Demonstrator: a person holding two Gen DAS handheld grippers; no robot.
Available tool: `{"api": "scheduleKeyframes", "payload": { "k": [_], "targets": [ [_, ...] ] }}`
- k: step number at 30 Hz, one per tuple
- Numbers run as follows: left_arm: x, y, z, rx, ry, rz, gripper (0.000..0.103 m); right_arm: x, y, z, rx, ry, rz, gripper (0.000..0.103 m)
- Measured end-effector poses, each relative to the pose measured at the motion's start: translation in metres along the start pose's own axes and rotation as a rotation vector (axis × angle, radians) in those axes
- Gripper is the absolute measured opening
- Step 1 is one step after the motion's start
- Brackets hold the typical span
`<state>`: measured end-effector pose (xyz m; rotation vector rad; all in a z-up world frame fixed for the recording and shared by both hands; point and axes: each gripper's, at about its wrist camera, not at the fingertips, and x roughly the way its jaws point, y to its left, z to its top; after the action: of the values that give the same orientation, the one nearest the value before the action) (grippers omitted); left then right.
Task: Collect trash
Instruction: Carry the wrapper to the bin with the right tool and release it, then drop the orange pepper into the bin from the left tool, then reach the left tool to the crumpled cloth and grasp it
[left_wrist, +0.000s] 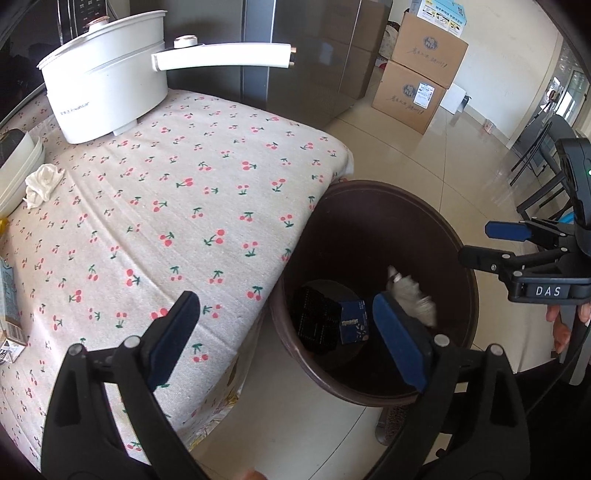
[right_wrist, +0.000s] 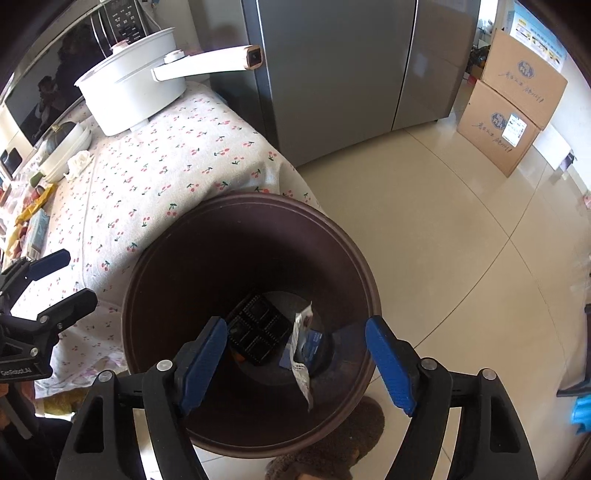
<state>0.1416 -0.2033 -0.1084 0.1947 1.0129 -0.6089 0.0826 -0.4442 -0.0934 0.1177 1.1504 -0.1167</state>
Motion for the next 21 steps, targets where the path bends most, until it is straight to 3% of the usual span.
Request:
{"api": "scheduleKeyframes", "payload": {
  "k": [12, 21],
  "targets": [
    [-0.029, 0.039, -0.009, -0.078, -0.013, 0.058, 0.095, 0.002, 0.029, 0.012, -0.021, 0.005, 0.035, 0.08],
    [-0.061, 0.104, -0.021, -0.194, -0.027, 0.156, 0.095, -0.004, 0.09, 0.043, -0.105, -0.012, 0.095, 0.083]
  ]
}}
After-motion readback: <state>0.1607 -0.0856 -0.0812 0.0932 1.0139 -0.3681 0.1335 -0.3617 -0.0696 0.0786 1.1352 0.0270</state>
